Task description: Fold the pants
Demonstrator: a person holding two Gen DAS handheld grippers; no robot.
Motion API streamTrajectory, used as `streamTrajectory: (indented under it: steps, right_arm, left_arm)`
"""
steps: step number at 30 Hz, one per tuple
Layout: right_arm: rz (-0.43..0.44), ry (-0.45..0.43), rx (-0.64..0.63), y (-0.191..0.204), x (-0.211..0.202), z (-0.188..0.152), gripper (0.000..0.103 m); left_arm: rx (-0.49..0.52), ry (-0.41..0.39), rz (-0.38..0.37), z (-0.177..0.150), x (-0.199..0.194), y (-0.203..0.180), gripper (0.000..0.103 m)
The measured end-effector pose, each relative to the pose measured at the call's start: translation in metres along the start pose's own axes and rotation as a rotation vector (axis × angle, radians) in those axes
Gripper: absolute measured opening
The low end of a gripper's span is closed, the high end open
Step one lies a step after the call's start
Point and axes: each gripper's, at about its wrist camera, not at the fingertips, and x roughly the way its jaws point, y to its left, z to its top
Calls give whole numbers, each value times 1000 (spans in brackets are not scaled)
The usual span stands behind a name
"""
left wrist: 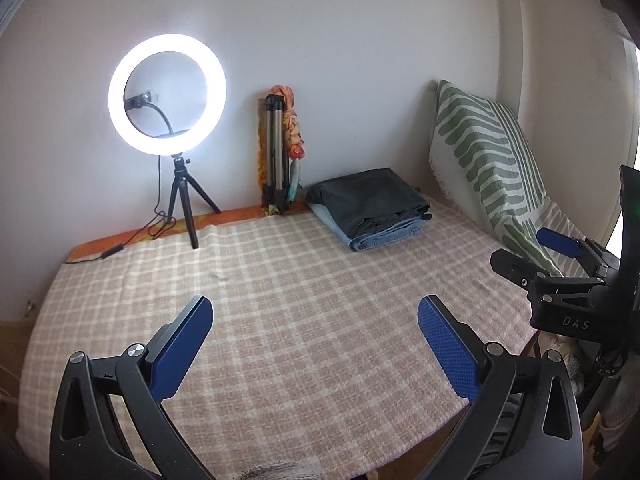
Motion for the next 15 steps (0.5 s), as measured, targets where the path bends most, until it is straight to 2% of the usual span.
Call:
streamTrajectory:
  steps: [15]
  right_arm:
    - [-14, 4, 35, -5, -2, -8, 103]
  left_arm:
    - [-3, -4, -2, -2, -4, 1, 102]
